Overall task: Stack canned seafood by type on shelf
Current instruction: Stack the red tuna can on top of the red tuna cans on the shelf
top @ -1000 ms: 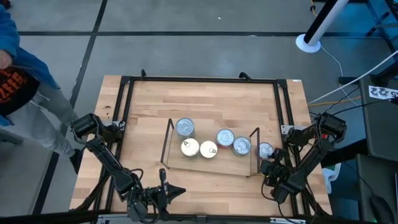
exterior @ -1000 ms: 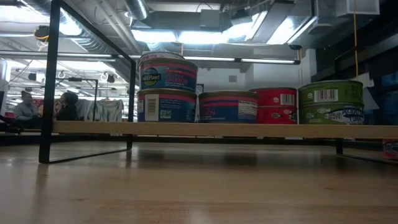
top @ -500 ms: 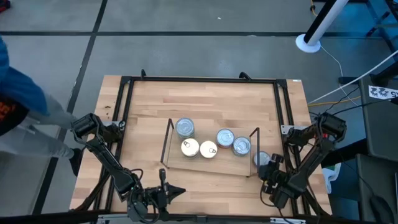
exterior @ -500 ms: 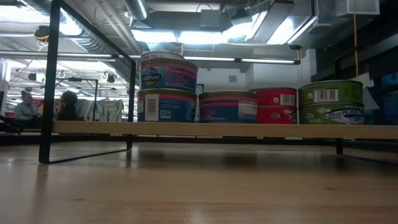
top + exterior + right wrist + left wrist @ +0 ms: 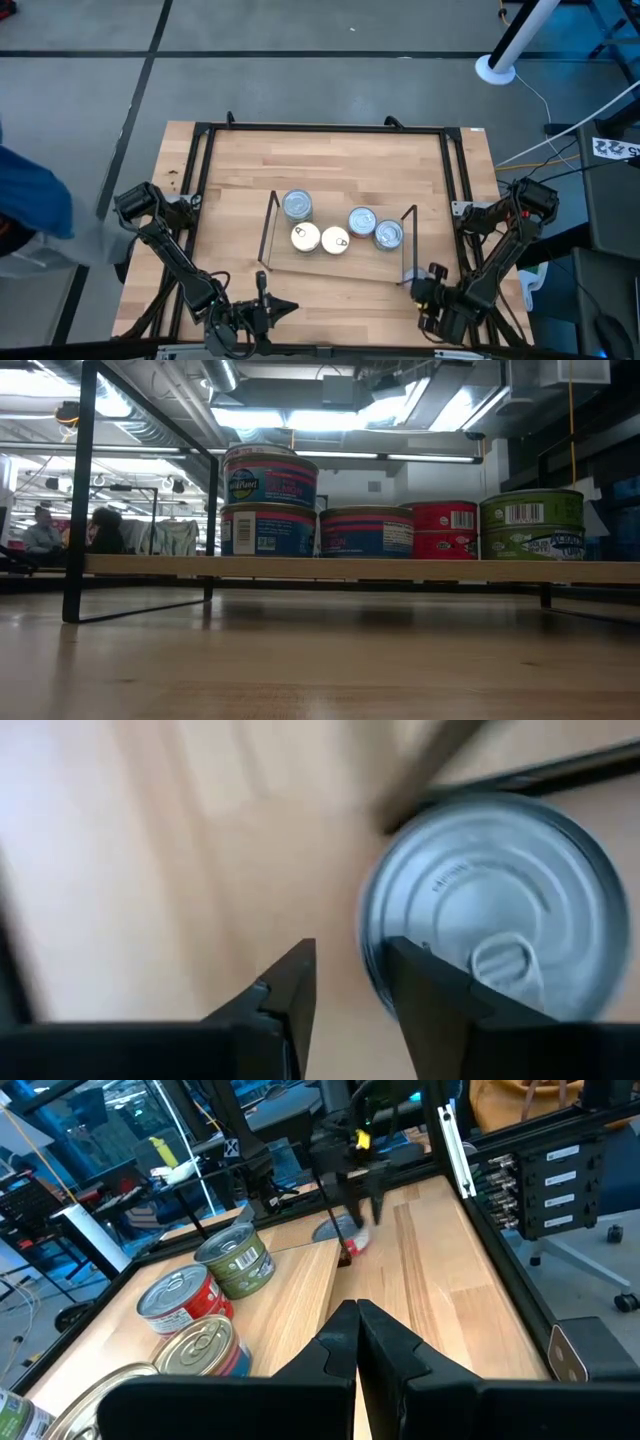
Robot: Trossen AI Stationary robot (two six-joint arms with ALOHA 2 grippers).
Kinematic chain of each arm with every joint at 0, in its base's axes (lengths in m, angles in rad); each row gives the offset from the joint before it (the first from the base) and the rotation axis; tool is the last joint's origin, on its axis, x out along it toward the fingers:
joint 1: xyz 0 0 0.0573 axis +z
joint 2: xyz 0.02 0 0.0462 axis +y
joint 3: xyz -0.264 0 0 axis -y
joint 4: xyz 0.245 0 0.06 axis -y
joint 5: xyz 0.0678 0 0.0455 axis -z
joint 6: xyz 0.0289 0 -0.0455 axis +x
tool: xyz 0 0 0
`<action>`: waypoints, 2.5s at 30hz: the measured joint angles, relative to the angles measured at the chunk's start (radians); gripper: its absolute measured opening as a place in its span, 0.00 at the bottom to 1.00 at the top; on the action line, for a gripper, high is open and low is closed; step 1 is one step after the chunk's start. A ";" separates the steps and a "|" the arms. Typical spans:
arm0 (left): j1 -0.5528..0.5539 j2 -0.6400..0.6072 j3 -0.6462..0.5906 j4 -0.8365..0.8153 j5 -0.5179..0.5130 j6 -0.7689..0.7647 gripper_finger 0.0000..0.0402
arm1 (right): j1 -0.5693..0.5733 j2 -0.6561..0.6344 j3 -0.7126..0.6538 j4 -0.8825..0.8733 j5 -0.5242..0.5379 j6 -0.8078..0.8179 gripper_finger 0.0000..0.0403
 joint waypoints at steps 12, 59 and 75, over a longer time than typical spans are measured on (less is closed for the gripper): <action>0.000 0.000 0.000 0.000 0.000 -0.024 0.00 | 0.000 0.005 -0.004 0.251 -0.006 0.001 0.31; 0.050 0.000 0.000 0.005 0.110 -0.027 0.00 | 0.000 -0.177 -0.005 0.221 -0.080 0.079 0.31; 0.050 0.000 0.000 0.003 0.109 -0.023 0.00 | 0.000 -0.140 -0.005 0.088 -0.058 0.203 0.31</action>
